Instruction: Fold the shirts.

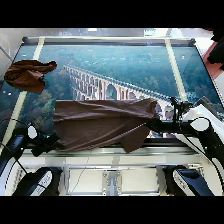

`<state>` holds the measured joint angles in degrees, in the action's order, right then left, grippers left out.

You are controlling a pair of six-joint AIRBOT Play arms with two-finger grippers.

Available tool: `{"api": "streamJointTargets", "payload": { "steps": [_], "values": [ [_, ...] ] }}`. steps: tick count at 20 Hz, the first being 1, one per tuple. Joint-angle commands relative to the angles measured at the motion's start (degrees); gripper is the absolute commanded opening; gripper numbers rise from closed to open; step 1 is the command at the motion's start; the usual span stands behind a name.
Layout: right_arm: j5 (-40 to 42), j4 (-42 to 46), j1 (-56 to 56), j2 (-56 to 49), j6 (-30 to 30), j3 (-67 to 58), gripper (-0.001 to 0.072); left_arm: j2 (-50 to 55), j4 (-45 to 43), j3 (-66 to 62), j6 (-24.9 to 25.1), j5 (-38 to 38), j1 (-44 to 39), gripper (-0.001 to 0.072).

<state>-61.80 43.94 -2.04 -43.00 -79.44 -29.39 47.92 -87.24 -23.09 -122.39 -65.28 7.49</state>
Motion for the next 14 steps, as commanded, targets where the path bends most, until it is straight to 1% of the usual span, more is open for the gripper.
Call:
{"api": "streamJointTargets", "payload": {
  "steps": [1,3,6,9,12,14],
  "values": [
    [-1.3,-0.2,-0.1,0.8,-0.3,-1.2,0.0027,0.0,0.1,-7.1,3.9,-1.1,0.0,0.0015],
    [-3.3,0.6,0.0,0.9,-0.4,-3.0,0.0027,0.0,0.2,-12.5,5.7,-0.1,0.0,0.0015],
    [-3.0,2.5,0.0,0.9,-2.0,-5.5,0.0027,0.0,2.9,-18.4,10.1,0.8,0.0,0.0014],
    [0.7,2.8,0.0,0.3,-2.0,-7.5,0.0026,0.4,5.5,-20.9,12.0,7.1,0.0,0.0013],
    [3.7,2.9,0.0,-4.3,-1.4,-10.6,0.0025,5.8,6.4,-23.9,15.8,8.2,0.0,0.0013],
    [5.2,4.8,0.0,-8.8,-1.0,-13.4,0.0026,11.1,6.2,-26.2,15.9,11.2,0.0,0.0013]
  ]
}}
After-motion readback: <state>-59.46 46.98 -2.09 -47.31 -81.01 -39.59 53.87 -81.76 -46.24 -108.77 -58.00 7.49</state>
